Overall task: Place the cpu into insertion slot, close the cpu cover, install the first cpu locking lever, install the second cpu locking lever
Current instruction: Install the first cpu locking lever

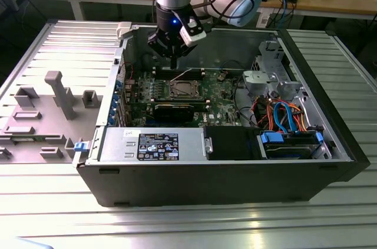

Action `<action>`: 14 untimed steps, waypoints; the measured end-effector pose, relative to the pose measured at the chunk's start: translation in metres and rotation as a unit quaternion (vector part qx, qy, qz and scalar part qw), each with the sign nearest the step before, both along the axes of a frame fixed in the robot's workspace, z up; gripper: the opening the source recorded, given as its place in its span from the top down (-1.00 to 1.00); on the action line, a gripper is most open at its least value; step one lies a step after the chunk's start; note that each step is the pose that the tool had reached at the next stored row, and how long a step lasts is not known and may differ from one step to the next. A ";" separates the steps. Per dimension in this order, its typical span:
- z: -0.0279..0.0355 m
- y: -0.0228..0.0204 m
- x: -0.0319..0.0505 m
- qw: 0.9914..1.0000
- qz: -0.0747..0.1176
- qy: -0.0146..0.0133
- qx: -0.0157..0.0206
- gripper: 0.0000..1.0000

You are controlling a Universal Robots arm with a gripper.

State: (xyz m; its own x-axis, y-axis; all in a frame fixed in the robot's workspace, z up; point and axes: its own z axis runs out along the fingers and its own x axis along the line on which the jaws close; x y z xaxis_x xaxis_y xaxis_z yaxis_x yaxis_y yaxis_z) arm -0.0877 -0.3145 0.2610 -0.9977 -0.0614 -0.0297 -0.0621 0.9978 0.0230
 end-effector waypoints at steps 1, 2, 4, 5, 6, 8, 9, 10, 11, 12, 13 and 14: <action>0.0000 0.0000 0.0001 1.000 0.000 0.000 0.000 0.79; 0.0000 0.0000 0.0002 1.000 0.000 0.000 0.000 0.79; 0.0000 0.0000 0.0006 1.000 0.000 0.000 0.000 0.79; 0.0000 0.0000 0.0011 1.000 0.000 0.000 0.000 0.79; 0.0000 0.0000 0.0015 1.000 0.000 0.000 0.000 0.79; 0.0000 0.0000 0.0018 1.000 0.000 0.000 0.000 0.79; 0.0000 0.0000 0.0020 1.000 0.000 0.000 0.000 0.79; 0.0000 0.0000 0.0021 1.000 0.000 0.000 0.000 0.79; 0.0000 0.0000 0.0031 1.000 0.000 0.000 0.000 0.79; 0.0000 0.0000 0.0037 1.000 0.000 0.000 0.000 0.79; 0.0000 0.0000 0.0039 1.000 0.000 0.000 0.000 0.79; 0.0000 0.0000 0.0041 1.000 0.000 0.000 0.000 0.79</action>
State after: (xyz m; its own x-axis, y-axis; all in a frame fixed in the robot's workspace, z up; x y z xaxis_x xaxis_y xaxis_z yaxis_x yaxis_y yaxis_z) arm -0.0837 -0.3145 0.2610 -0.9977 -0.0614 -0.0293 -0.0621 0.9978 0.0230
